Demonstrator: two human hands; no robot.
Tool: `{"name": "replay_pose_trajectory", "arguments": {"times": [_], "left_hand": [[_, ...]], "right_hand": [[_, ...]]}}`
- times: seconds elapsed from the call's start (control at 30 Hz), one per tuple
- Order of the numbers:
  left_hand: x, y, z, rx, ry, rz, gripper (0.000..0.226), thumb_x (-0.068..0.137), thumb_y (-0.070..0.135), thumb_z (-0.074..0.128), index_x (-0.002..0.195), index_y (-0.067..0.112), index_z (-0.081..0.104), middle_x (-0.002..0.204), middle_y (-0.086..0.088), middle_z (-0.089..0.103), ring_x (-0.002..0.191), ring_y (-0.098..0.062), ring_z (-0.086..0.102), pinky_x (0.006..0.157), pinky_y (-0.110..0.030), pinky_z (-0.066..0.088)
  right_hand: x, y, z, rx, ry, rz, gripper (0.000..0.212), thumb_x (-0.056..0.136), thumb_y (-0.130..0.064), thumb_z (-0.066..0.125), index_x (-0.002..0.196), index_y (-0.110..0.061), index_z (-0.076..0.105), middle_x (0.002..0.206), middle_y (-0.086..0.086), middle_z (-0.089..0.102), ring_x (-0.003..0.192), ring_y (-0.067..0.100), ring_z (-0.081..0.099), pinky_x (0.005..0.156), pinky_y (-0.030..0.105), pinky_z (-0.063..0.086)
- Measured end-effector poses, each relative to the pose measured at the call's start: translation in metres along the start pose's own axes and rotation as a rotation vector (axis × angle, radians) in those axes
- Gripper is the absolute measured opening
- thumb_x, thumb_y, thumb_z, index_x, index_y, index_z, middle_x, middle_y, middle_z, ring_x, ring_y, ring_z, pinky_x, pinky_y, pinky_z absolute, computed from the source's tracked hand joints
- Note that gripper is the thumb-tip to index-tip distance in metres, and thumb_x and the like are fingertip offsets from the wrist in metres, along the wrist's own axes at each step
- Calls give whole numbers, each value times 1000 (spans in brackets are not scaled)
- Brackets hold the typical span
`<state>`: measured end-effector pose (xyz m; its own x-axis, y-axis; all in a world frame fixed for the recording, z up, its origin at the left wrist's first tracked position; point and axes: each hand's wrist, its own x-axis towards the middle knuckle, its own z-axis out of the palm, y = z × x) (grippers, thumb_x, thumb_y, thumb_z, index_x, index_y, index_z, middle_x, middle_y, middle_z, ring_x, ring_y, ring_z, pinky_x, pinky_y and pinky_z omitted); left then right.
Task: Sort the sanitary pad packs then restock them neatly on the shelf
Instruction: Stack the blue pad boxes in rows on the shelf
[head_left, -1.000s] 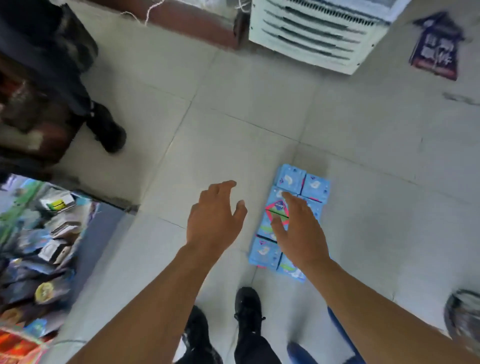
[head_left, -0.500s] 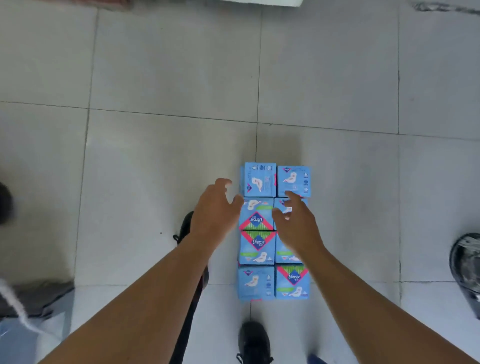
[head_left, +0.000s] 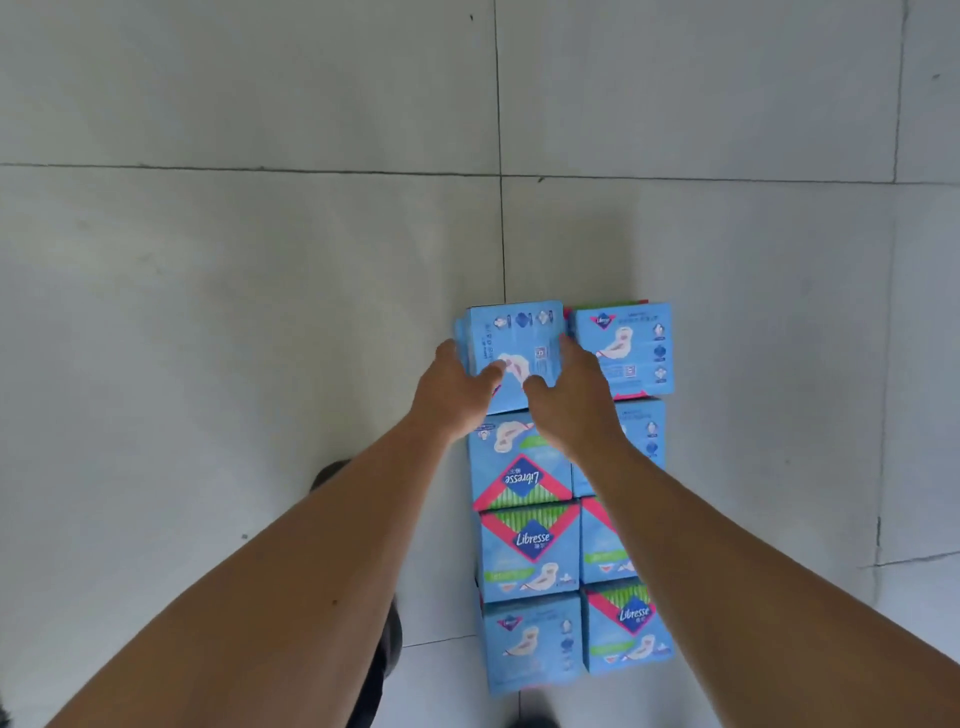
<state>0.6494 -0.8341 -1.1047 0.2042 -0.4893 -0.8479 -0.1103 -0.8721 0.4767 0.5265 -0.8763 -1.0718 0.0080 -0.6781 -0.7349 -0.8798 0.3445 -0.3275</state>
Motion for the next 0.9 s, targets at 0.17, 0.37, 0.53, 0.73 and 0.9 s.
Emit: {"name": "replay_pose_trajectory", "arguments": {"times": [0.17,0.37,0.53,0.73,0.9], "left_hand": [[22,-15,2,-105,54,-14,42,87,37,68,116,10,55,106,-5,67,88,-21,67,61,-23,51],[26,-23,-9,-238,-29,-38,43,83,37,70,118,14,58,108,-3,68,85,-15,68,60,-21,47],[20,-29,-20,-230,-33,-50,41,89,34,67,121,13,53,110,-3,65,84,-11,63,56,-16,43],[5,-17,-41,-256,9,7,31,92,29,65,118,15,57,104,0,65,89,-12,64,66,-20,49],[-36,5,-74,-455,7,32,51,86,26,73,128,26,45,109,-5,64,97,-20,69,78,-36,60]], "right_hand": [[15,-5,9,-3,35,23,34,92,-18,53,123,-6,48,127,13,44,107,31,53,90,39,47],[25,-9,16,-56,10,-15,23,95,-22,55,116,-12,53,116,12,46,95,28,54,80,32,45],[23,-16,17,-21,-72,-11,44,96,-28,57,134,-10,42,124,14,52,94,23,52,73,26,36],[16,-32,16,102,-4,-47,39,95,-26,58,129,-12,44,110,-1,52,94,16,50,72,22,36],[-13,-61,-8,224,60,-180,37,92,-20,61,127,-20,48,113,0,56,89,0,55,63,4,39]]}}
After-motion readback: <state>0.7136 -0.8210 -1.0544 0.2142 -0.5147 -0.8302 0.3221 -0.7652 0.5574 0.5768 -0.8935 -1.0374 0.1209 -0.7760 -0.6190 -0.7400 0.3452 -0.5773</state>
